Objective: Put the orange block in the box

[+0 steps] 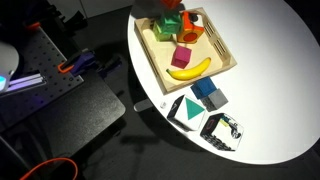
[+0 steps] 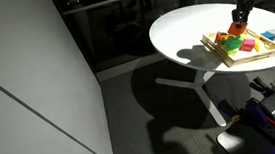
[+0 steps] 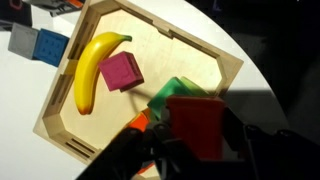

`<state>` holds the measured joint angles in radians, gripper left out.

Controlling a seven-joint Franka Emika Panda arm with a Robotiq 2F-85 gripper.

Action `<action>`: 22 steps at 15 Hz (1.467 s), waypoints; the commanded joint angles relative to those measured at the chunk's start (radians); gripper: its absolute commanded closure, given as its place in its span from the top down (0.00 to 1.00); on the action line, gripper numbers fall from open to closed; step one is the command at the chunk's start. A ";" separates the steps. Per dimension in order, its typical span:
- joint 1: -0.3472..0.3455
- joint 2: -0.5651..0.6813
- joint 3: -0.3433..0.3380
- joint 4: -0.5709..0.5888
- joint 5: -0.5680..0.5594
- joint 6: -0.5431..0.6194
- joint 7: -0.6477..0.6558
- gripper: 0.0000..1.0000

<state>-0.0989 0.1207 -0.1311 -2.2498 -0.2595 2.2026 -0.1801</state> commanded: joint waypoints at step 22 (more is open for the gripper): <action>-0.150 0.055 -0.130 -0.157 0.001 0.273 0.052 0.76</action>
<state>-0.2565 0.1747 -0.2662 -2.4116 -0.2594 2.4575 -0.1439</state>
